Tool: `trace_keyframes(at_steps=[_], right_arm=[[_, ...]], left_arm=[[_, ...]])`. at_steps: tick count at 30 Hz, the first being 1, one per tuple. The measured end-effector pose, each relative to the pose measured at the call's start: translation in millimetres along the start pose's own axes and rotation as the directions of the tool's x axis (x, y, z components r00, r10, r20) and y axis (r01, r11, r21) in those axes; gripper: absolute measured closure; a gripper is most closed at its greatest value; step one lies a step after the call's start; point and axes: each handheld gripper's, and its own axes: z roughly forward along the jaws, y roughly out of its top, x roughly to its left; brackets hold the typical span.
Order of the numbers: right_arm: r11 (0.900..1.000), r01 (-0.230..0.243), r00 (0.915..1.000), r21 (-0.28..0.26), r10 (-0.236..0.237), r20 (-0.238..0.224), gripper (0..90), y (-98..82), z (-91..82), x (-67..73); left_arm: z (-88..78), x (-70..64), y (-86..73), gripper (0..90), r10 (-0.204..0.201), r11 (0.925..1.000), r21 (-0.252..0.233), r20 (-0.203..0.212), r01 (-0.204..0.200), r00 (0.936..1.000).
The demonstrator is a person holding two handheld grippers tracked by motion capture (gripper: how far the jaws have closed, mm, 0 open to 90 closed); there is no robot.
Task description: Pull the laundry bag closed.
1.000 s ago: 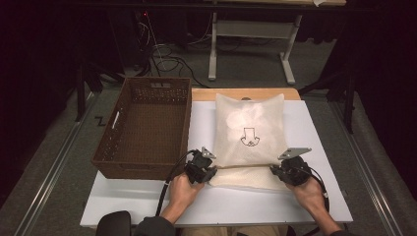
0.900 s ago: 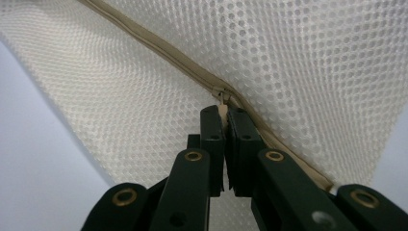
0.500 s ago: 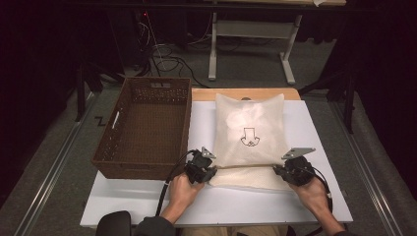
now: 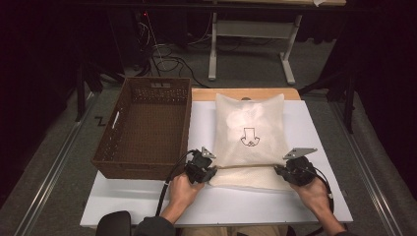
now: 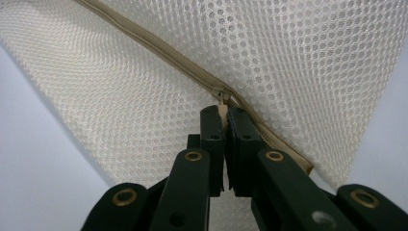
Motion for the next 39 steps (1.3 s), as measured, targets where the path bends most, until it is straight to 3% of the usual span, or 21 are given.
trace_keyframes(at_steps=[39], right_arm=[[0.999, -0.033, 0.9994, -0.006, 0.033, 0.008, 87.7, -10.4, -6.7, -11.9]], left_arm=[[-0.1, -0.6, -0.8, 87.1, 0.005, 1.0, -0.003, -0.005, -0.005, 1.0]])
